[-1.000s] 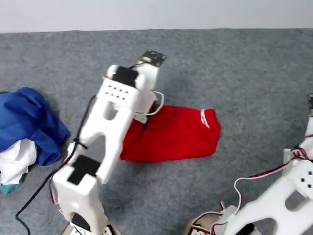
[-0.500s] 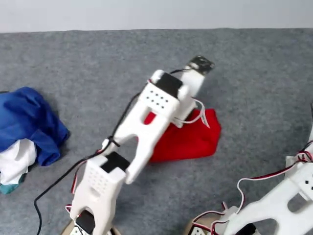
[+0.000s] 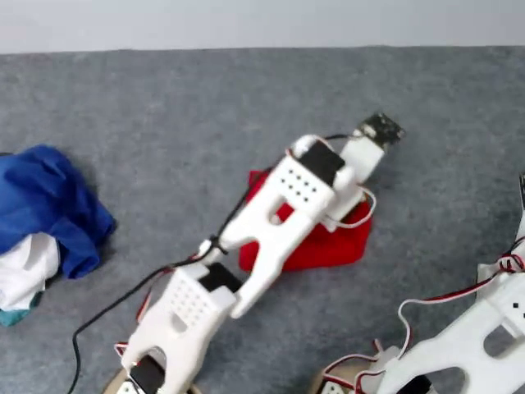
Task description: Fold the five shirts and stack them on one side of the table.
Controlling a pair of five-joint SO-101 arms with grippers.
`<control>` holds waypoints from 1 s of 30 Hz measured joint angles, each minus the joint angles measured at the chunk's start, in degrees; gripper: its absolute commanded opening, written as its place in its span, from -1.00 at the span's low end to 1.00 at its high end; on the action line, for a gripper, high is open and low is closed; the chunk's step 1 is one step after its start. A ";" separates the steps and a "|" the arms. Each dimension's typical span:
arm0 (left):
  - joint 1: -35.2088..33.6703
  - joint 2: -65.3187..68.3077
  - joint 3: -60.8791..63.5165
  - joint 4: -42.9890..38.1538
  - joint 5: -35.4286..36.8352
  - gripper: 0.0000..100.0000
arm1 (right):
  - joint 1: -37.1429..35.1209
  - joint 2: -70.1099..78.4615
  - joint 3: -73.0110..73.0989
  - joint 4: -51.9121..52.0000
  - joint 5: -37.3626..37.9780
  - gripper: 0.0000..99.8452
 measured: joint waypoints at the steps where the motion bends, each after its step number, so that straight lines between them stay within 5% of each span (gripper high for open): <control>1: 0.00 0.97 -0.88 0.00 0.00 -0.99 | 0.00 0.00 0.00 0.00 0.00 -0.98; 11: 2.81 3.96 -7.65 0.09 3.87 -0.49 | -1.32 0.00 0.79 0.00 0.00 -0.98; 20: 2.73 1.32 -8.00 0.09 4.13 -0.49 | -6.77 0.00 0.79 0.00 -0.09 -0.98; 30: -11.60 -15.30 5.45 0.09 4.13 -0.70 | -21.36 0.00 0.79 0.00 -10.99 -0.98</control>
